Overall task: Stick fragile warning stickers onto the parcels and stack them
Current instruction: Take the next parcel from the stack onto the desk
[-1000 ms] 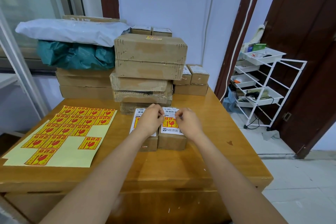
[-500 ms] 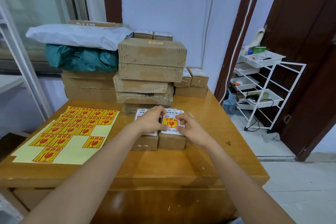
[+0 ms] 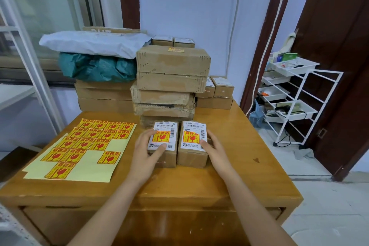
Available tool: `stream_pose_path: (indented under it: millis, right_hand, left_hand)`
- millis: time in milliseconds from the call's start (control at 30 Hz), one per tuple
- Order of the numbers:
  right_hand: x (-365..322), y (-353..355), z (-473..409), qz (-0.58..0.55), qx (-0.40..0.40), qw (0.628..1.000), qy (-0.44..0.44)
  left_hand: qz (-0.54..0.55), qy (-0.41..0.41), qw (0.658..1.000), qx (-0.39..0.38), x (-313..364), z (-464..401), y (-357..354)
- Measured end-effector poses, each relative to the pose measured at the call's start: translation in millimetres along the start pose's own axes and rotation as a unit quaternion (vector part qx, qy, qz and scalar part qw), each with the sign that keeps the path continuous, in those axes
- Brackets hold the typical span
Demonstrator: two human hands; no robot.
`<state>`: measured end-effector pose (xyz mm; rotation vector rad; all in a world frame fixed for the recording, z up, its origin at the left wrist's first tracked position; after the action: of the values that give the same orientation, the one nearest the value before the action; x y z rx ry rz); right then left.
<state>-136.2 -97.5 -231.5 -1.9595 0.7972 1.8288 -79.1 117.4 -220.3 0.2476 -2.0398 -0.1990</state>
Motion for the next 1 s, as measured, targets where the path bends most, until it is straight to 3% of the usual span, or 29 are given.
stream_pose_path:
  millis: [233, 400, 567, 1000]
  right_hand:
    - [-3.9, -4.6, 6.6, -0.020, -0.022, 0.999, -0.012]
    - [-3.4, -20.1, 6.0, -0.024, -0.018, 1.000, 0.004]
    - [-0.7, -37.3, 1.9, 0.013, 0.009, 0.999, 0.029]
    - [-5.0, -43.1, -4.5, 0.053, 0.037, 0.998, 0.020]
  left_hand:
    - [0.009, 0.017, 1.000, -0.012, -3.9, 4.9, 4.6]
    - [0.019, 0.034, 0.996, 0.076, -2.9, 1.9, 6.2]
    - [0.045, 0.125, 0.978, 0.159, -15.3, -5.6, 11.4]
    - [0.034, 0.109, 0.980, 0.165, -9.6, -3.5, 10.9]
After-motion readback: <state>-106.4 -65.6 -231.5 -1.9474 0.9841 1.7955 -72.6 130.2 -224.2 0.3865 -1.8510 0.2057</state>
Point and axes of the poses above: each hand's wrist, its own z-axis away from the middle knuckle, its own y-axis out of the back of the hand, x = y × z, the point moved 2 cm from there along -z, towards the middle knuckle, and after that the axes turned 13 degrees about x, right-handed, at the moved point
